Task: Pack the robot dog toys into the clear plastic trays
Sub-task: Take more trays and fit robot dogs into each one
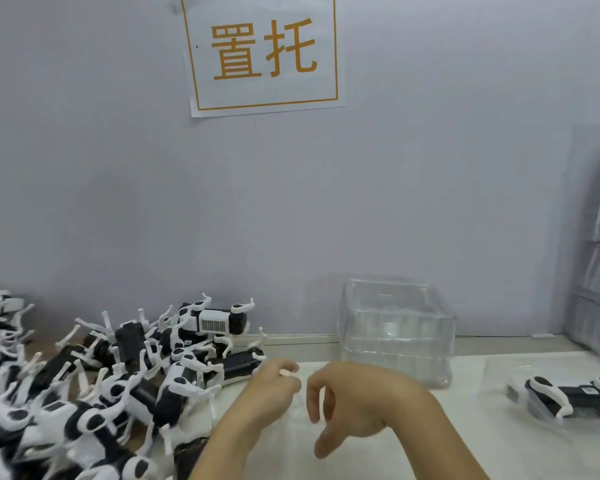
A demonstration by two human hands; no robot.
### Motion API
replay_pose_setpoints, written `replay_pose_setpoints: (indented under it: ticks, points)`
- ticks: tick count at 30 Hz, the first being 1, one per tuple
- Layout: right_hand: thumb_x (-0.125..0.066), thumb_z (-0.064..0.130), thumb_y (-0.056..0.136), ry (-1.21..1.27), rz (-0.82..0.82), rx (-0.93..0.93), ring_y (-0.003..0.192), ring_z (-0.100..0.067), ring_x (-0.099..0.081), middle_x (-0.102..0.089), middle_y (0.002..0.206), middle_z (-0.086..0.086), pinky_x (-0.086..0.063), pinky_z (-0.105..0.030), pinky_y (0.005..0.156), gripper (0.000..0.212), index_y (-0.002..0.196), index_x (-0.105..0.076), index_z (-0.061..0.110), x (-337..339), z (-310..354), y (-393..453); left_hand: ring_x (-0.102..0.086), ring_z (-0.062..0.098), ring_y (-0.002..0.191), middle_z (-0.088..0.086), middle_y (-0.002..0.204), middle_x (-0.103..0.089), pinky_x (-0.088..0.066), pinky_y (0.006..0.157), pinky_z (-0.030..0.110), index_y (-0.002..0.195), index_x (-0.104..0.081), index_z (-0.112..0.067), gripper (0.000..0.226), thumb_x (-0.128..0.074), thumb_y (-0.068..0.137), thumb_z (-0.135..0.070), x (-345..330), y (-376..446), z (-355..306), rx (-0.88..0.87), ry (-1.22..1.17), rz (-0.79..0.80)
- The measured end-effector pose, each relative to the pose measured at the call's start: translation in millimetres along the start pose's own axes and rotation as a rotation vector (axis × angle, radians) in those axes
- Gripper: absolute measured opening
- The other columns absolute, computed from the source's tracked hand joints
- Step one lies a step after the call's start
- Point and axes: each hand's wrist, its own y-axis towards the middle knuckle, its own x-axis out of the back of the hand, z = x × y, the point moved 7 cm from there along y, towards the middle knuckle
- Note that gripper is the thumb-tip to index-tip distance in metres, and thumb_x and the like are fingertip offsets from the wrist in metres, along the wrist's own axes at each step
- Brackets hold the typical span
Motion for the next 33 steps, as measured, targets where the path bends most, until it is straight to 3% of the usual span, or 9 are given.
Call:
replay_pose_setpoints:
  ticks: [4, 6, 9, 12, 15, 18, 20, 28, 33]
  points:
    - [-0.079, 0.045, 0.078, 0.066, 0.035, -0.045, 0.085, -0.002, -0.065, -0.073, 0.099, 0.012, -0.045, -0.021, 0.068, 0.020, 0.093, -0.067, 0.039, -0.4, -22.2, -0.1, -0.059, 0.009, 0.090, -0.004, 0.104, -0.060, -0.049, 0.077, 0.027, 0.112, -0.057, -0.030, 0.022, -0.060, 0.091, -0.026, 1.9, 3.6, 5.7, -0.017, 0.042, -0.018]
    - [-0.070, 0.042, 0.086, 0.168, -0.062, -0.029, 0.084, -0.002, -0.069, -0.075, 0.093, 0.013, -0.049, -0.020, 0.071, 0.005, 0.088, -0.068, 0.037, 13.2, -34.2, -5.3, -0.062, 0.012, 0.088, -0.002, 0.101, -0.063, -0.051, 0.080, 0.030, 0.107, -0.060, -0.027, 0.016, -0.062, 0.092, -0.031, 12.7, 4.3, -0.2, -0.074, 0.022, -0.107]
    - [-0.065, 0.035, 0.093, 0.262, -0.285, -0.078, 0.081, -0.006, -0.070, -0.073, 0.089, 0.009, -0.054, -0.022, 0.074, 0.006, 0.087, -0.067, 0.034, 36.4, -61.9, -15.3, -0.058, 0.016, 0.086, 0.003, 0.101, -0.063, -0.050, 0.081, 0.033, 0.107, -0.061, -0.020, 0.013, -0.060, 0.094, -0.023, 39.4, 1.5, -16.3, -0.209, 0.081, -0.317]
    - [-0.064, 0.032, 0.093, 0.301, -0.393, -0.123, 0.084, -0.008, -0.068, -0.071, 0.092, 0.008, -0.056, -0.027, 0.080, 0.006, 0.089, -0.068, 0.034, 45.0, -82.1, -18.6, -0.049, 0.023, 0.113, 0.005, 0.119, -0.057, -0.043, 0.095, 0.036, 0.118, -0.058, -0.018, 0.024, -0.055, 0.094, -0.018, 66.6, -7.1, -29.6, -0.272, 0.416, -0.568]
    - [-0.063, 0.033, 0.094, 0.322, -0.409, -0.122, 0.084, -0.009, -0.069, -0.070, 0.092, 0.009, -0.056, -0.027, 0.079, 0.006, 0.090, -0.068, 0.035, 45.1, -86.6, -16.8, -0.038, 0.029, 0.126, 0.002, 0.132, -0.053, -0.033, 0.102, 0.044, 0.126, -0.054, -0.025, 0.034, -0.053, 0.092, -0.027, 94.0, -21.5, -29.8, -0.079, 0.801, -0.818]
    - [-0.063, 0.034, 0.094, 0.326, -0.404, -0.105, 0.085, -0.009, -0.069, -0.070, 0.094, 0.009, -0.053, -0.023, 0.073, 0.005, 0.092, -0.067, 0.036, 43.3, -82.8, -13.9, -0.032, 0.036, 0.135, 0.009, 0.145, -0.044, -0.027, 0.109, 0.047, 0.132, -0.048, -0.026, 0.045, -0.054, 0.090, -0.039, 110.2, -21.7, -1.8, 0.239, 0.838, -0.685]
    - [-0.063, 0.035, 0.094, 0.320, -0.392, -0.095, 0.085, -0.009, -0.068, -0.070, 0.095, 0.009, -0.051, -0.020, 0.070, 0.004, 0.094, -0.067, 0.036, 42.0, -79.3, -11.8, -0.032, 0.036, 0.136, 0.012, 0.144, -0.043, -0.031, 0.106, 0.047, 0.133, -0.045, -0.024, 0.046, -0.054, 0.091, -0.042, 107.5, -16.7, 13.4, 0.334, 0.787, -0.556]
    - [-0.062, 0.038, 0.094, 0.287, -0.366, -0.071, 0.085, -0.005, -0.066, -0.069, 0.095, 0.011, -0.048, -0.019, 0.070, 0.005, 0.096, -0.066, 0.039, 38.0, -71.6, -6.7, -0.041, 0.038, 0.129, 0.018, 0.140, -0.043, -0.041, 0.102, 0.052, 0.136, -0.038, -0.019, 0.050, -0.054, 0.090, -0.027, 110.1, -19.5, 20.2, 0.339, 0.656, -0.563]
    - [-0.061, 0.038, 0.095, 0.285, -0.364, -0.064, 0.084, -0.004, -0.066, -0.068, 0.095, 0.012, -0.048, -0.018, 0.068, 0.006, 0.098, -0.067, 0.039, 38.0, -67.7, -6.7, -0.053, 0.036, 0.108, 0.013, 0.117, -0.054, -0.048, 0.086, 0.046, 0.129, -0.045, -0.012, 0.042, -0.053, 0.088, -0.014, 124.0, -28.2, -3.0, 0.163, 0.494, -0.688]
